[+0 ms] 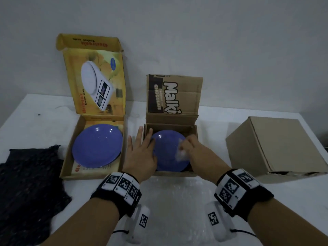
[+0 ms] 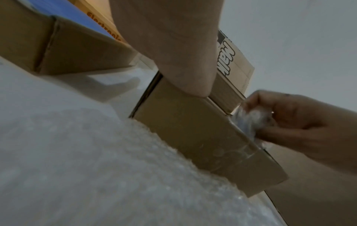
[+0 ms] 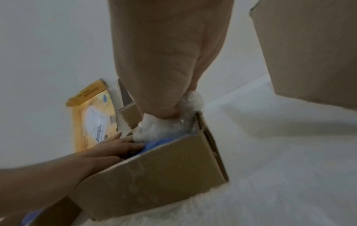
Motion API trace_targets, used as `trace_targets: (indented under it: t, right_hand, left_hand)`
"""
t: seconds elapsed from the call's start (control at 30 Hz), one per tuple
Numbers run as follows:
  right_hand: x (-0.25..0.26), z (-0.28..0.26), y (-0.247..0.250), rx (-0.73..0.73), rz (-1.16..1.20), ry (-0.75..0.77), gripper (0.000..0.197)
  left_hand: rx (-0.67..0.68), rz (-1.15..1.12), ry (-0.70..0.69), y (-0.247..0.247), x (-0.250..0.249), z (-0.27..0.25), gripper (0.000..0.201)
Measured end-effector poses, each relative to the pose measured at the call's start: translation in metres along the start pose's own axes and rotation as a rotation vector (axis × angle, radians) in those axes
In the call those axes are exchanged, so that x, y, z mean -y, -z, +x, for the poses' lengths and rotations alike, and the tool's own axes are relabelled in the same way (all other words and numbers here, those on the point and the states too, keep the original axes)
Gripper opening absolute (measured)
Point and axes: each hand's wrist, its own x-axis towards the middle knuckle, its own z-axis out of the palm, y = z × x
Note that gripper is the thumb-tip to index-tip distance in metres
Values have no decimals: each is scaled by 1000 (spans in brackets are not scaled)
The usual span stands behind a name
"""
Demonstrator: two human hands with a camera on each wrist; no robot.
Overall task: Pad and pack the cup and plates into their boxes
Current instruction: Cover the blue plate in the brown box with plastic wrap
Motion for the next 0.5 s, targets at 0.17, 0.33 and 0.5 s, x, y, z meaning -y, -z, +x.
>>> trace_targets:
  t: [0.17,0.33,0.5]
  right_hand:
    - [1,-12,17,167,-389,241,20]
    - [16,-8,26,374,-436,205,29]
    - [28,13,22,429,-391,82,32]
  left_hand:
    - [55,-47,35,7,-2,0,57]
    - [48,-144,52,6,-2,0,59]
    - [39,-187,62,5,-1,-1,59]
